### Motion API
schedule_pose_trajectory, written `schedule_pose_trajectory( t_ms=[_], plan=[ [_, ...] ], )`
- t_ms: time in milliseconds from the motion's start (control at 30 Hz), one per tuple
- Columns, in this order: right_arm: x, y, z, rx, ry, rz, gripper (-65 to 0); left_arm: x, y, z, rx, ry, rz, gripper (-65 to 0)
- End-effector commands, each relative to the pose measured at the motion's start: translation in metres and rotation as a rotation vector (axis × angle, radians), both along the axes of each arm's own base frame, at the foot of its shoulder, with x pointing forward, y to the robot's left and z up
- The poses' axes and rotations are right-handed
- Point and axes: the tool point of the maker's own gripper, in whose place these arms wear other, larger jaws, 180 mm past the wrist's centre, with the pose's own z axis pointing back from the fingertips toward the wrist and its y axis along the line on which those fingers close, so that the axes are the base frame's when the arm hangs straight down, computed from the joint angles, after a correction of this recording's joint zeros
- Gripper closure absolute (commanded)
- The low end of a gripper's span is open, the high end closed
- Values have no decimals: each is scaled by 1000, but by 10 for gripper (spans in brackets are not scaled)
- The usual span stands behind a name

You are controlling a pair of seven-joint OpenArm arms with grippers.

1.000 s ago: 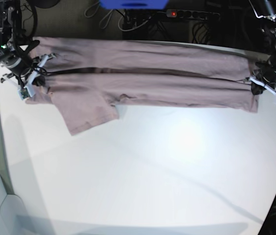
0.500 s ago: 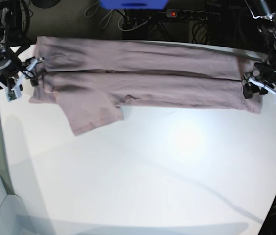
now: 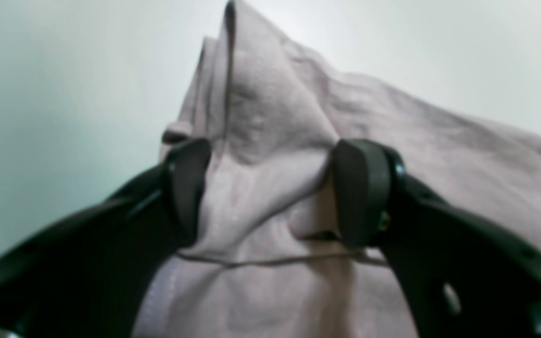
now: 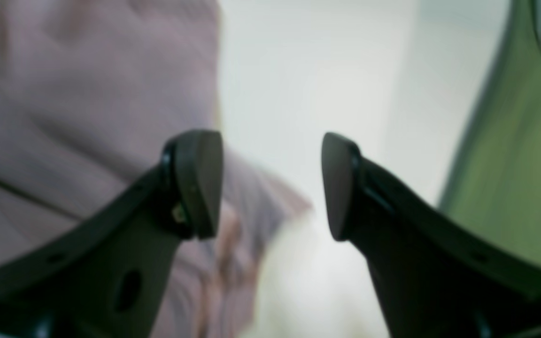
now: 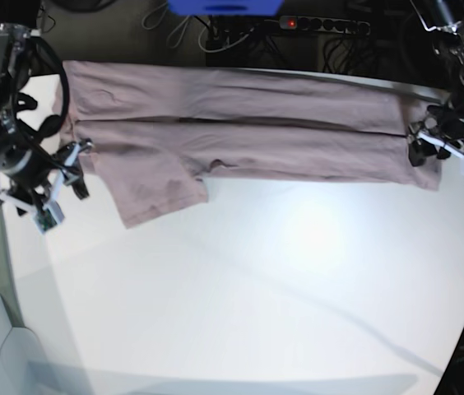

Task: Layout the t-shirt on the table in an organized manner, then fold the t-shirt properly
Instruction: 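Grasp the hanging sleeve with the right gripper and tuck it onto the strip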

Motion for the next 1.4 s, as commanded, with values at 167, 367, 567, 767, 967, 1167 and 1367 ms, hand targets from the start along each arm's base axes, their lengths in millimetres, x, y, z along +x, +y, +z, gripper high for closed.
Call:
schedule_pose_trajectory(
  t_ms=[167,367,567,767,967,1167,1367],
  plan=[
    [50,57,-17,99,52,100,-340,-21,-1,-19,10,121,-1,-414],
    [78,73,-44,174,129,105,-339,-24,0,-21,9,127,4,-413],
    [90,71,-71,244,170,76,-340,-25,1,-21,9,130,6,-413],
    [93,56,-87,282,169,35,-340,-25,1,-21,9,130,6,-413],
    [87,51,-103,302,193,11,-289,-25,0,-22,7,130,6,-413],
    [82,51,-111,309,218,3,0,-24,0,-21,7,128,5,-413],
    [82,51,-105,298,197,15,0,-24,0,-21,6,128,5,-413]
  ],
)
